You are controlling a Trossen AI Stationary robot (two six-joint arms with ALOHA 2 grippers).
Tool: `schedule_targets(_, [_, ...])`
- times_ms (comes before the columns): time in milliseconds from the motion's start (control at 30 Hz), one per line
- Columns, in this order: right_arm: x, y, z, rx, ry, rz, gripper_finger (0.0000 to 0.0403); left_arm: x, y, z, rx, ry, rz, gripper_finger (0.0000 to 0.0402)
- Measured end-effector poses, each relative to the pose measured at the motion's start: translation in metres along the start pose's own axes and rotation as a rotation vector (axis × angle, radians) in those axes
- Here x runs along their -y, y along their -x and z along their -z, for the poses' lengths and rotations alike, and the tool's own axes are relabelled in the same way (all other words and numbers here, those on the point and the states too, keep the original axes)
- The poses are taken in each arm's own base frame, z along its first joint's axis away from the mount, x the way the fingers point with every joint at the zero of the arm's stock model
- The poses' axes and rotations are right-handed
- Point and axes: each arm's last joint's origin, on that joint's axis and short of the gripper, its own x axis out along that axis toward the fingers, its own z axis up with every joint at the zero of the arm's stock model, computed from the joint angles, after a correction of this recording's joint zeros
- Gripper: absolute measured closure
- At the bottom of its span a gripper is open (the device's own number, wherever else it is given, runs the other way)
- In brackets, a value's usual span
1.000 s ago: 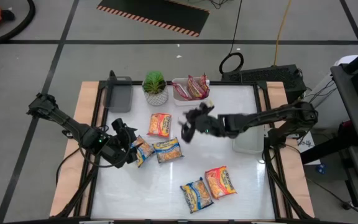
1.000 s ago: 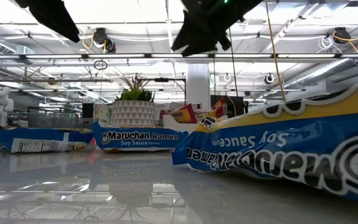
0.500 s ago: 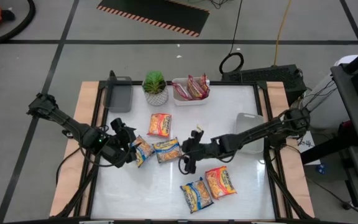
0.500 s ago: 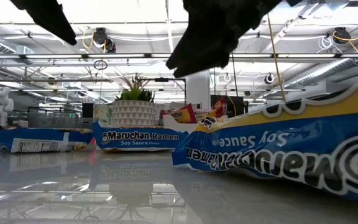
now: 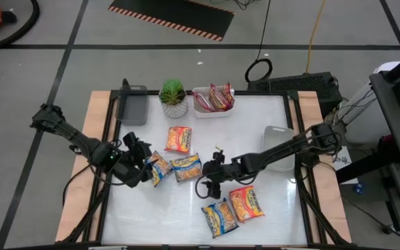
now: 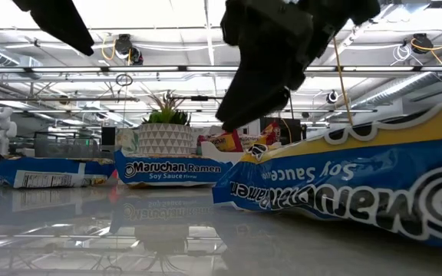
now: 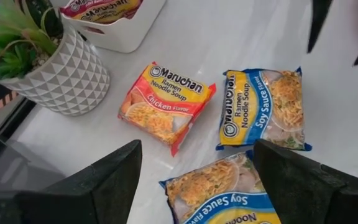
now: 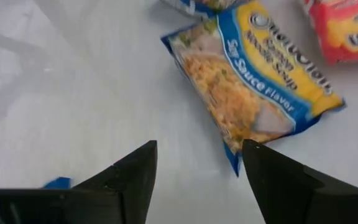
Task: Sort Maruchan noodles
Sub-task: Put the middle blue noodle pack into the black bin
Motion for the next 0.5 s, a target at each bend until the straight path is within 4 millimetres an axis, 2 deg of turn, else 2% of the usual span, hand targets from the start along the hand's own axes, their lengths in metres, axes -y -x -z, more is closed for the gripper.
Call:
schedule_targets(200, [0.002, -0.016, 0.010, -0.043, -0.010, 0.028, 0.0152, 0.005, 0.005, 0.004, 0.005, 0.047, 0.028, 0.0089])
schedule_targets(500, [0.001, -0.034, 0.023, -0.035, 0.013, 0.150, 0.0160, 0.021, 0.006, 0.015, 0.000, 0.082, 0.044, 0.0089])
